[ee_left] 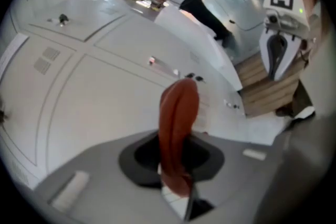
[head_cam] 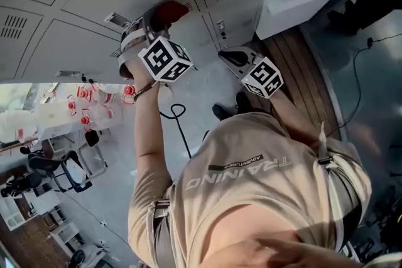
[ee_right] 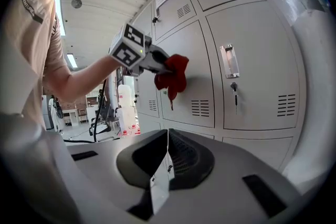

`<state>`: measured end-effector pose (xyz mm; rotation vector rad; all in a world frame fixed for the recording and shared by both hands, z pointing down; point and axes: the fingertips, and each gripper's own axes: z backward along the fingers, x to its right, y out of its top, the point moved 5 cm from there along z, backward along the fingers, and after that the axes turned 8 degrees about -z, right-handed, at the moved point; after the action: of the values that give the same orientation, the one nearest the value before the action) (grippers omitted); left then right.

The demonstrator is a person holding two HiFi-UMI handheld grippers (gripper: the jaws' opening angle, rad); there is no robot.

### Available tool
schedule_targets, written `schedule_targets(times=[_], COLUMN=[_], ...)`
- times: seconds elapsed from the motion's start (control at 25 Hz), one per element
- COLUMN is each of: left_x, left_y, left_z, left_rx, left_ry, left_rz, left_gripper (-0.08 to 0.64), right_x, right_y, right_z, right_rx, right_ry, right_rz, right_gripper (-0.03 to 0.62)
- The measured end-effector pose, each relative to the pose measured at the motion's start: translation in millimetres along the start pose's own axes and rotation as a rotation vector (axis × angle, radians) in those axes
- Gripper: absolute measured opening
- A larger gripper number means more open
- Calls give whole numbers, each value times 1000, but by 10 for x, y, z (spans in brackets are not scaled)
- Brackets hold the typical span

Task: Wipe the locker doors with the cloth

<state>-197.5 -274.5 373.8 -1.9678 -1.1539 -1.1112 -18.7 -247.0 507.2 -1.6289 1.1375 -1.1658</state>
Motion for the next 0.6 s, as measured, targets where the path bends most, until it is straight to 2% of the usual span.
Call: schedule_targets(times=[0.24, 0.6], left_x=[-1028, -1923], left_y=[232, 591], left_z=[495, 776], left_rx=[31, 65], left_ry=[221, 400], left_rz=[-11, -58], left_gripper=[74, 74], right_x=[36, 58], right_y=[163, 232], right_z=[-9, 38], right_rx=[20, 28], right_ry=[19, 20], right_rz=[45, 62], right_gripper=[17, 17])
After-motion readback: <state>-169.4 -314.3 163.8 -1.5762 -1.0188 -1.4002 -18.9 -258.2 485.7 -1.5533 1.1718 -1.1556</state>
